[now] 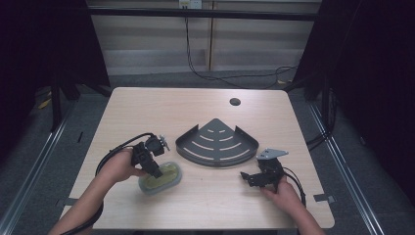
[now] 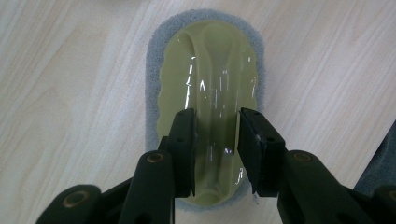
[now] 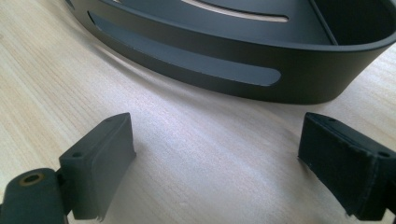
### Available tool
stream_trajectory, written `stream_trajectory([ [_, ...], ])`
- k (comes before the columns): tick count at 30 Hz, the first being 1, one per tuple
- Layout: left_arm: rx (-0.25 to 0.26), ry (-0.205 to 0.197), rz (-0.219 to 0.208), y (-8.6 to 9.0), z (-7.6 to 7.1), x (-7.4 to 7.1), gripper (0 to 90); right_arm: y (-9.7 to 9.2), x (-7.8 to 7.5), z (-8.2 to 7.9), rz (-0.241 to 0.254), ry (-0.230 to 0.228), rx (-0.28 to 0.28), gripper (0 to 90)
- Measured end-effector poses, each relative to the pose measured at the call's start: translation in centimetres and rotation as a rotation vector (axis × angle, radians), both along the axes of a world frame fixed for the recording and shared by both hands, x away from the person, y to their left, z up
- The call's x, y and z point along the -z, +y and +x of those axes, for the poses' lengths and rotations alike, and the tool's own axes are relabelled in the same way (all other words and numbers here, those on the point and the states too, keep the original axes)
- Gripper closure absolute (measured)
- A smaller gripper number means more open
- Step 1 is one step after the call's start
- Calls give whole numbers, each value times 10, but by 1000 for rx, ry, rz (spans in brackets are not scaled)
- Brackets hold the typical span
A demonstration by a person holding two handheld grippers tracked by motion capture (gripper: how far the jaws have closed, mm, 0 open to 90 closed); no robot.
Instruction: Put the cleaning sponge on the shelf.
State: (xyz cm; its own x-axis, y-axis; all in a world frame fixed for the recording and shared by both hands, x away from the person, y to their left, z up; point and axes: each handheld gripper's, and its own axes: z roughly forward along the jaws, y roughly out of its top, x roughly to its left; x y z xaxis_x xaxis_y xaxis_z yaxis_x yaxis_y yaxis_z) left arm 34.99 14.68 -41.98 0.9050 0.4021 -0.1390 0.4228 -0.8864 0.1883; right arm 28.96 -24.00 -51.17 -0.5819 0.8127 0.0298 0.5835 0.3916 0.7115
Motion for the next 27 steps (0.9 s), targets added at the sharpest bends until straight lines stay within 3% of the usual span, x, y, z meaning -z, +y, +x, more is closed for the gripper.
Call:
stream_trajectory([
  [10,-14,-1,15,-4,3,-1,716,0,0,0,0,0,0,100],
  [14,-7,11,7,-4,4,-8,717,0,0,0,0,0,0,100],
  [27,-16,-8,-2,-5,10,-27,717,0,0,0,0,0,0,100],
])
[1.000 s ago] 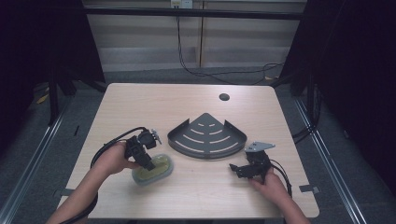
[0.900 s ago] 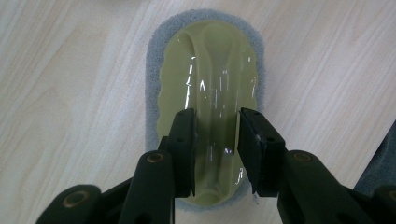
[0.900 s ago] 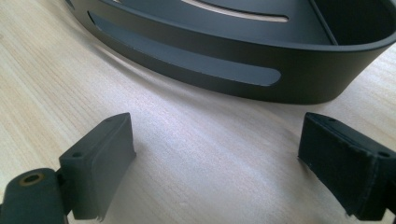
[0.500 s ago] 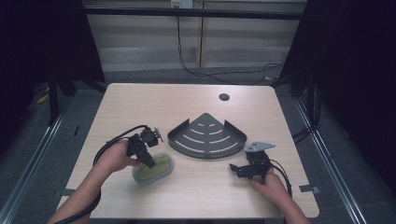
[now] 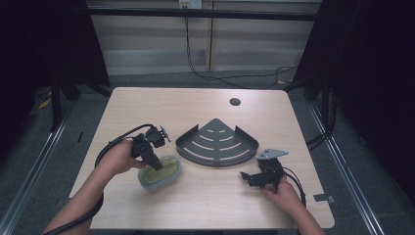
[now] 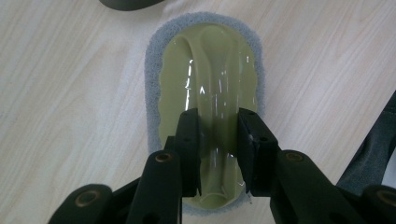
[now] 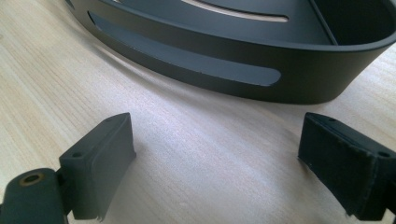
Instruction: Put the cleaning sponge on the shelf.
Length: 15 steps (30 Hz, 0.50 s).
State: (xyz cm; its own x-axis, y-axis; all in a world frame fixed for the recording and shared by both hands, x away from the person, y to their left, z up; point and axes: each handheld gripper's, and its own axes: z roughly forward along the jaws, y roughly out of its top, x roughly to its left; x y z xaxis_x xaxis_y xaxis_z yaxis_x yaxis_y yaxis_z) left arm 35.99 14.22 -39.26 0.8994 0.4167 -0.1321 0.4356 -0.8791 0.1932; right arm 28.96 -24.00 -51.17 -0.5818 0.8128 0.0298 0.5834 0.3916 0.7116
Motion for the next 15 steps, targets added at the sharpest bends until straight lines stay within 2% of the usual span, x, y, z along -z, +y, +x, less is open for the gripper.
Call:
stream_trajectory([
  [2,-6,3,0,-1,1,-2,717,0,0,0,0,0,0,100],
  [3,9,4,8,-1,3,-4,717,0,0,0,0,0,0,100],
  [4,-8,4,1,-2,3,-4,717,0,0,0,-1,0,1,100],
  [7,-1,5,11,-3,6,-6,717,0,0,0,-1,0,1,100],
  [8,-12,11,8,-4,6,-7,716,0,0,0,-1,0,2,100],
  [14,10,11,31,-6,13,-14,717,0,0,0,-1,2,4,100],
  [15,-1,9,24,-6,12,-14,717,0,0,0,-1,1,4,100],
])
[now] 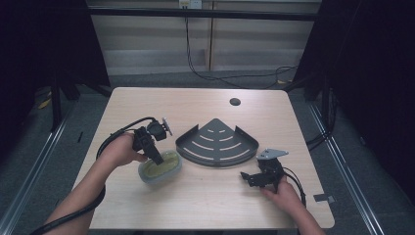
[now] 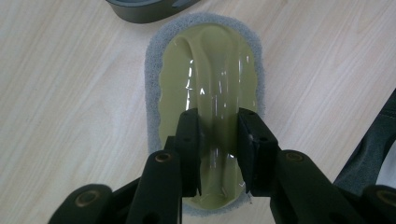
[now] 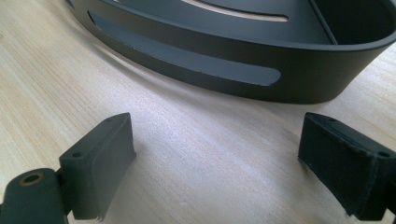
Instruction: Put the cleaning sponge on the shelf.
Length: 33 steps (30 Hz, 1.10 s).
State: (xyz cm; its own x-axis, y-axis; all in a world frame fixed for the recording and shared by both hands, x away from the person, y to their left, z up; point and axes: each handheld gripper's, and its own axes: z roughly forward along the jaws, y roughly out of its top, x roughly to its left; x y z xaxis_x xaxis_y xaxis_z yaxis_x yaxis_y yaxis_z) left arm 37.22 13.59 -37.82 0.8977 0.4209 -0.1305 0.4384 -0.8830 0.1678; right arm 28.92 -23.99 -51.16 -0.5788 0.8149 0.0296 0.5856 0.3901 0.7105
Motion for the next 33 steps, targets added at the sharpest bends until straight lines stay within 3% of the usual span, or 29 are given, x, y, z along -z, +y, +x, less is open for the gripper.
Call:
stream_trajectory([
  [11,-26,-11,-14,-4,11,-10,716,0,0,0,0,1,1,100],
  [17,-13,-16,-3,-7,17,-16,717,0,0,0,1,0,2,100],
  [21,-28,-25,-22,-8,20,-21,717,0,0,0,-1,-4,0,100],
  [22,-12,-22,-9,-8,22,-23,717,0,0,0,0,-4,0,100],
  [23,-32,-28,-26,-9,22,-23,716,0,0,0,-1,-4,0,100],
  [33,-28,-37,-20,-14,30,-32,717,0,0,0,0,-4,0,100],
])
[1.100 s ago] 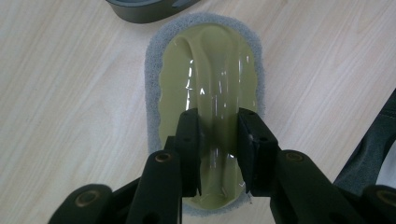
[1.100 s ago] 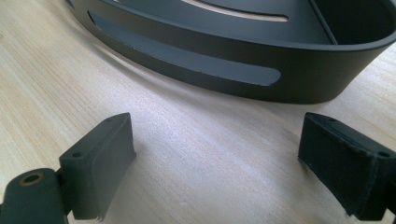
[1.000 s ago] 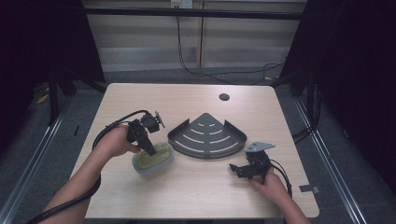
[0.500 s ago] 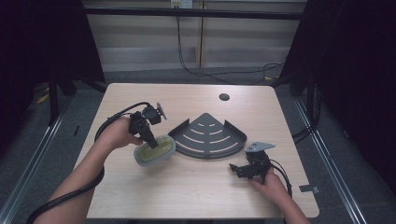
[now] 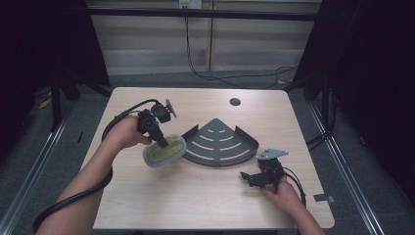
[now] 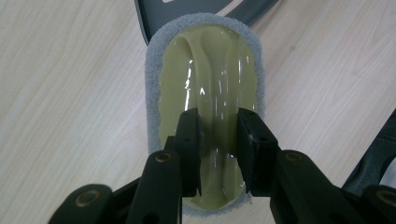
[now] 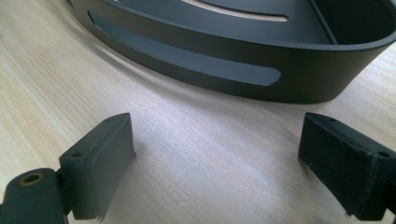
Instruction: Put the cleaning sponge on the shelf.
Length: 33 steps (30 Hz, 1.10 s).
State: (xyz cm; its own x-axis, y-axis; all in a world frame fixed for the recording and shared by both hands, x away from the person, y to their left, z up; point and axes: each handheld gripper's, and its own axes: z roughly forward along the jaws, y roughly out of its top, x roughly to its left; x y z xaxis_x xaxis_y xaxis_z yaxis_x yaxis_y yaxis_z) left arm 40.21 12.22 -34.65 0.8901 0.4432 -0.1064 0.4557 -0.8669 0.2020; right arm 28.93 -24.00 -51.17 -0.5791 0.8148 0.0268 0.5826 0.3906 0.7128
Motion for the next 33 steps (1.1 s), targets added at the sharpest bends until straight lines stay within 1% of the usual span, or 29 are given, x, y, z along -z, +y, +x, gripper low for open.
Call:
stream_trajectory([
  [1,-11,-2,-8,-1,0,-1,717,0,0,0,0,0,0,100],
  [2,-3,-6,-6,-2,1,-2,717,0,0,0,0,0,0,100],
  [3,-11,-6,-14,-3,1,-3,717,0,0,0,0,0,0,100],
  [4,4,-6,-4,-3,2,-4,717,0,0,0,0,0,0,100],
  [6,-2,-8,-10,-5,3,-6,717,0,0,0,0,0,0,100],
  [7,10,-6,-5,-6,5,-7,717,0,0,0,0,0,0,100],
  [8,-3,-9,-11,-8,5,-8,717,0,0,0,0,0,-1,100],
  [9,-3,-12,-14,-9,5,-8,717,0,0,0,0,0,0,100],
  [10,10,-13,-11,-10,7,-8,717,0,0,0,0,1,1,100],
  [12,3,-18,-18,-14,7,-9,717,0,0,0,0,0,0,100],
  [13,11,-21,-19,-15,9,-9,717,0,0,0,-1,0,0,100],
  [15,10,-20,-21,-18,10,-8,717,0,0,0,0,0,0,100],
  [16,16,-19,-15,-20,11,-8,717,0,0,0,0,0,0,100],
  [17,8,-21,-23,-21,11,-8,717,0,0,0,1,1,1,100],
  [18,7,-16,-22,-23,12,-7,717,0,0,0,2,2,2,100],
  [20,20,-15,-16,-25,14,-8,717,0,0,0,1,2,2,100],
  [21,7,-18,-26,-26,14,-7,717,0,0,0,0,0,0,100],
  [22,8,-14,-21,-27,16,-8,717,0,0,0,-1,-1,-2,100],
  [23,20,-15,-15,-28,18,-9,717,0,0,0,-1,0,-1,100],
  [24,7,-19,-23,-29,18,-9,717,0,0,0,-1,-1,-1,100],
  [26,12,-22,-25,-31,21,-10,717,0,0,0,-1,-1,-1,100],
  [30,6,-21,-26,-37,24,-10,717,0,0,0,-2,-2,-2,100],
  [32,23,-20,-14,-40,27,-10,717,0,0,0,-1,0,-2,100],
  [33,17,-24,-19,-42,28,-10,717,0,0,0,-2,-2,-2,100],
])
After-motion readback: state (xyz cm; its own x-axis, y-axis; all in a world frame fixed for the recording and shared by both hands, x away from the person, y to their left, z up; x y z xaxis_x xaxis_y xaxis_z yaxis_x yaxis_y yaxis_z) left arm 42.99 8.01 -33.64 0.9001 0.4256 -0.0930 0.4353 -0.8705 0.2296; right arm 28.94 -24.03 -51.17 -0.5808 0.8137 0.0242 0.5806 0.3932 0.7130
